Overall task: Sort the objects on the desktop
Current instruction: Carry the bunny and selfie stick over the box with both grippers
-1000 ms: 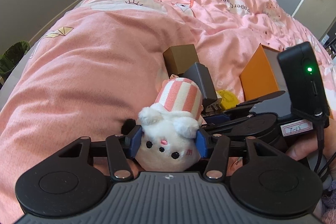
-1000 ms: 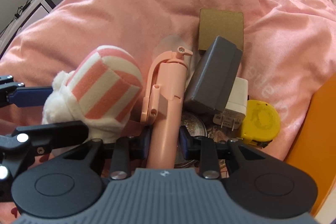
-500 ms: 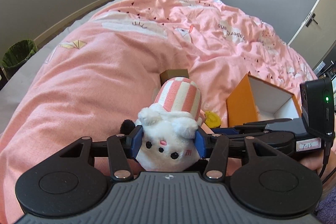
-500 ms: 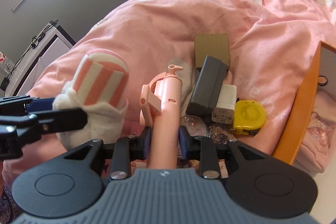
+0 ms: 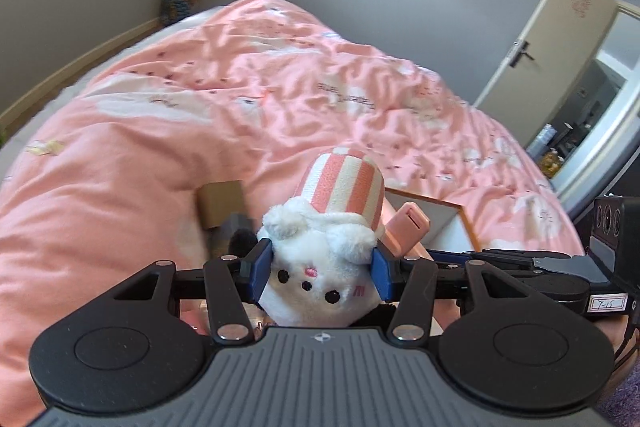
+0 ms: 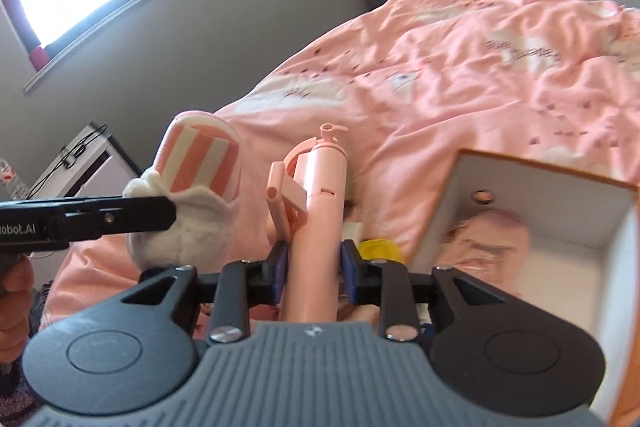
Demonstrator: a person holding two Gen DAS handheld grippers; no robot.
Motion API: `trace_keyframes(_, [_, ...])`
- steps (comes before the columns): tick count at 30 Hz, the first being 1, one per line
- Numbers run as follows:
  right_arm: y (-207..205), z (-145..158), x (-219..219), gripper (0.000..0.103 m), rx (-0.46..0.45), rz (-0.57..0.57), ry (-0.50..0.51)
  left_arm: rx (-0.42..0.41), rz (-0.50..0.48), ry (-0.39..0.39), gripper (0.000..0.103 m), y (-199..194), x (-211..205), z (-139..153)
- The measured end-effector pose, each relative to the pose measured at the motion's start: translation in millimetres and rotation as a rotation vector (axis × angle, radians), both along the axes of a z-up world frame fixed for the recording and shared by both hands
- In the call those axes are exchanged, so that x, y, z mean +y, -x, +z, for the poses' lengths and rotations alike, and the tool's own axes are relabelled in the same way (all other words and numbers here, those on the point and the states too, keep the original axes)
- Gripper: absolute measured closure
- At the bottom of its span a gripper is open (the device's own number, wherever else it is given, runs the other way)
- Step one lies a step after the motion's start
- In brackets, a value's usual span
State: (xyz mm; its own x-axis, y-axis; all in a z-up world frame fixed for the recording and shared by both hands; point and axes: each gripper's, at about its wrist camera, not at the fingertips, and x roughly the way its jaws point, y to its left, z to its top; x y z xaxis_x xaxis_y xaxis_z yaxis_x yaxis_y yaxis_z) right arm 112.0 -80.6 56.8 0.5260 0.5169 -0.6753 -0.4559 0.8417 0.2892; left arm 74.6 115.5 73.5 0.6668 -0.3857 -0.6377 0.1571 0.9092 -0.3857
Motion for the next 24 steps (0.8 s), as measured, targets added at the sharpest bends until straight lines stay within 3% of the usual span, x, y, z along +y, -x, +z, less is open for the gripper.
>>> trace_keyframes(4, [12.8, 8.2, -44.0, 0.073, -0.030, -0.108, 0.064, 0.043, -0.100, 0.072, 0.044, -11.0, -36.8, -9.8])
trace_keyframes(9, [24.1, -1.5, -86.6, 0.072, -0.009, -0.233, 0.165, 0.171, -0.180, 0.161, 0.044, -28.2, -81.7, -43.4])
trace_keyframes(18, [22.0, -43.5, -116.8, 0.073, 0.104, -0.330, 0.282, 0.359, -0.210, 0.166, 0.044, -42.6, -126.7, -101.8])
trace_keyframes(24, [19.2, -53.3, -111.4, 0.076, 0.104, -0.321, 0.351, 0.428, -0.217, 0.128, 0.044, -45.7, -138.6, -124.3])
